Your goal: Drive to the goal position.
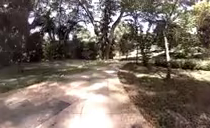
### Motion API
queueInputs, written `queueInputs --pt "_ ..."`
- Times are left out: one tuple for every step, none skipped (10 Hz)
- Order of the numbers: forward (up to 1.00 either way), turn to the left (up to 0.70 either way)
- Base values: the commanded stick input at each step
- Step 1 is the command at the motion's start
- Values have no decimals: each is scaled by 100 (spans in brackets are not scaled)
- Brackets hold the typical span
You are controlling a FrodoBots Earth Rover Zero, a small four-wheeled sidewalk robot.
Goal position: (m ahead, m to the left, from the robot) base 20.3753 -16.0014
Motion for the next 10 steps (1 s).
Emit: queueInputs --pt "50 0" --pt "50 0" --pt "50 0" --pt "50 0" --pt "50 0" --pt "50 0" --pt "50 0" --pt "50 0" --pt "50 0" --pt "50 0"
